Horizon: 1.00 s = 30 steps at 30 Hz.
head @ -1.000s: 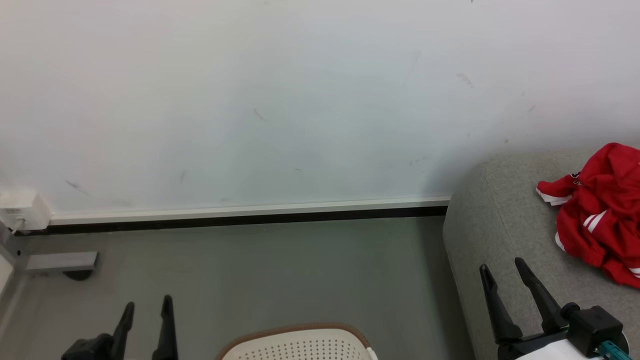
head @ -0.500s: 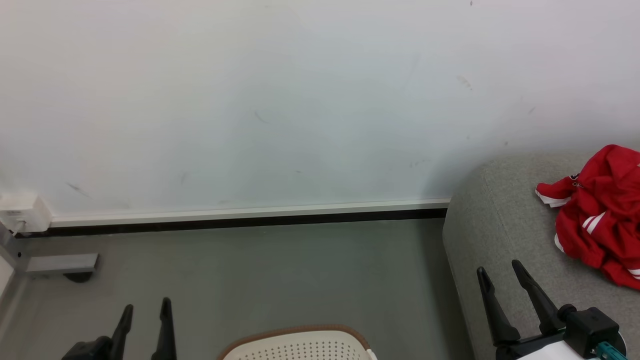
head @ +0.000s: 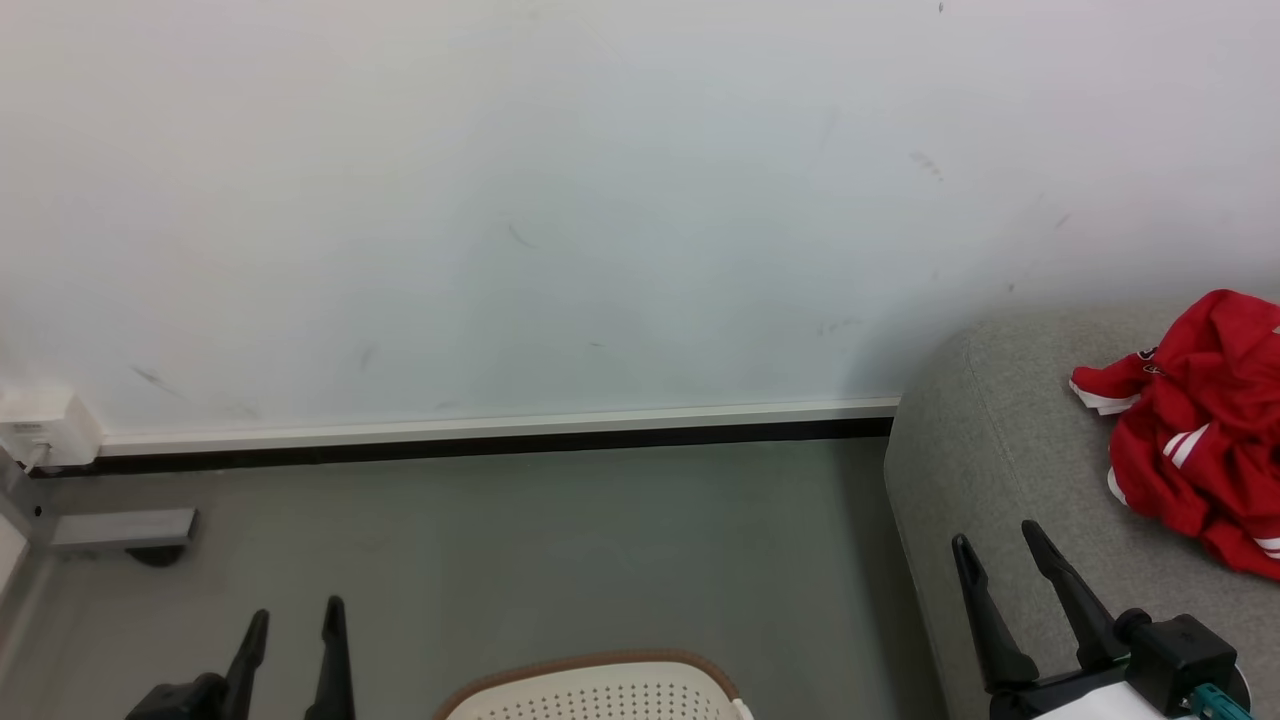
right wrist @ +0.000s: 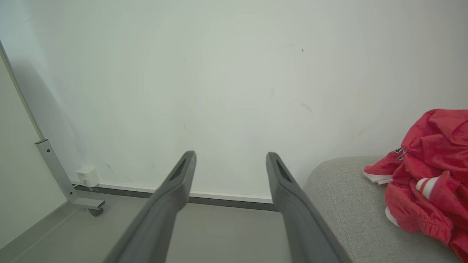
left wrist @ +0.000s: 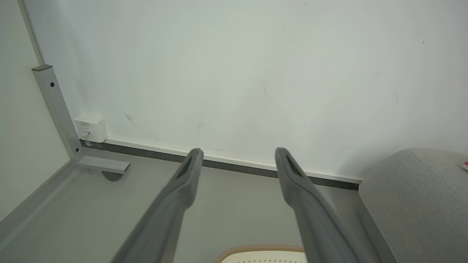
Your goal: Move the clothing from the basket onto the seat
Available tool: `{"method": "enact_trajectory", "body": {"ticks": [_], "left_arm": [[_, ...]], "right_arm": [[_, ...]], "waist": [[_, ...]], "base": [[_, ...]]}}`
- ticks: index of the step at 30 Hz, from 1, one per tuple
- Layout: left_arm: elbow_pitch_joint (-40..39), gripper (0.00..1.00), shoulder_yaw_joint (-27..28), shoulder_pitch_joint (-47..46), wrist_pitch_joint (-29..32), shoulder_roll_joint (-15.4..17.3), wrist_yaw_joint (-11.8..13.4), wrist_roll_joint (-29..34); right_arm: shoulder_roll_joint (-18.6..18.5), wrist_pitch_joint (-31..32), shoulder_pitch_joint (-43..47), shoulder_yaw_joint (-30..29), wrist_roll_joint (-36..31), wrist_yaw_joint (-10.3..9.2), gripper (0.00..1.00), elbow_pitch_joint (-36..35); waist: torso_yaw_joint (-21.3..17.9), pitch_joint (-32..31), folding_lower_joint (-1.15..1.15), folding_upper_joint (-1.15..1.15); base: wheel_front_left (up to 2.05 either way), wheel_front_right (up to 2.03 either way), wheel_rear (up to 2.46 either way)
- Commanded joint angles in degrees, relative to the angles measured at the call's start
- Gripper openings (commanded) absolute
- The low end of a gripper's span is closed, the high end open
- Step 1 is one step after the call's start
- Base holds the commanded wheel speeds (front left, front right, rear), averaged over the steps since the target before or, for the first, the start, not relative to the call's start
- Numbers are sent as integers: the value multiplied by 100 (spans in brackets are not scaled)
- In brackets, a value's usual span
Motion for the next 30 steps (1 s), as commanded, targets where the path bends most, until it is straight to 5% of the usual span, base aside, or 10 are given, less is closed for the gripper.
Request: {"method": "enact_trajectory", "body": {"ticks": [1, 27, 28, 30], "left_arm": [[30, 100, 28, -32, -2, 2, -29, 36], [99, 100, 243, -57, -2, -118, -197, 176], [121, 0, 223, -14, 6, -118, -184, 148], [219, 0, 225, 36, 19, -154, -184, 130]], "right_arm": [[-27, -18, -6, -15, 14, -13, 100, 10], [21, -18, 59, -25, 16, -13, 100, -36], [36, 2, 10, -10, 8, 0, 0, -5], [55, 15, 71, 11, 27, 0, 0, 67]], "waist": [[0, -2, 0, 0], [-12, 8, 0, 0], [-13, 8, 0, 0], [-14, 8, 0, 0]], "base": [[0, 0, 0], [0, 0, 0], [0, 0, 0], [0, 0, 0]]}}
